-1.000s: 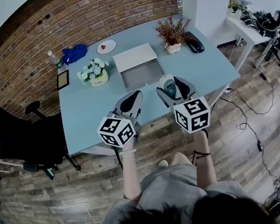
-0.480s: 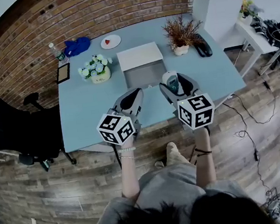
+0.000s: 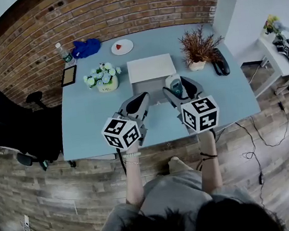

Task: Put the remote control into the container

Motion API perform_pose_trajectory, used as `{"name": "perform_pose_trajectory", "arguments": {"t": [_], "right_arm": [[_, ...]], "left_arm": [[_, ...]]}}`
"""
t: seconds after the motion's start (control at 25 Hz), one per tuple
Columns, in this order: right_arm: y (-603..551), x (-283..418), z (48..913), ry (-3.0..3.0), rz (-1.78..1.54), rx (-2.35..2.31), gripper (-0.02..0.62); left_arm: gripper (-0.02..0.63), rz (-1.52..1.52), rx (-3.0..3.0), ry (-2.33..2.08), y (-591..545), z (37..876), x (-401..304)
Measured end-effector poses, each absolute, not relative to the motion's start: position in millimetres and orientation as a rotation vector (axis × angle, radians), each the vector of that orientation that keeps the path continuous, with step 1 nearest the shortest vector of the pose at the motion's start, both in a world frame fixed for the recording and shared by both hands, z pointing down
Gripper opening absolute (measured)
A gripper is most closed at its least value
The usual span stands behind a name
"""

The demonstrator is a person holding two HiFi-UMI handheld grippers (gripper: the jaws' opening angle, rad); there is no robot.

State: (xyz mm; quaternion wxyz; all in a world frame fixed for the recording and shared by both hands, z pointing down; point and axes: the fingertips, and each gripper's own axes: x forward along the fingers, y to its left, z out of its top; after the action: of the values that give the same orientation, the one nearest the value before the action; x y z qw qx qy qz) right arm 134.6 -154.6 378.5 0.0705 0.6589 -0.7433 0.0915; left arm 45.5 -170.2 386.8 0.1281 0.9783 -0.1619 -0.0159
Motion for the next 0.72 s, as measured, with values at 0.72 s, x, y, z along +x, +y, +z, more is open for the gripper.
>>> {"name": "perform_pose_trajectory", "arguments": {"t": [0.72], "right_arm": [[-209,168,416,-2.307,0.386,1.809,0.284]], "left_arm": [[0.003,0.003,2.725,-0.633,-210,428,75]]}}
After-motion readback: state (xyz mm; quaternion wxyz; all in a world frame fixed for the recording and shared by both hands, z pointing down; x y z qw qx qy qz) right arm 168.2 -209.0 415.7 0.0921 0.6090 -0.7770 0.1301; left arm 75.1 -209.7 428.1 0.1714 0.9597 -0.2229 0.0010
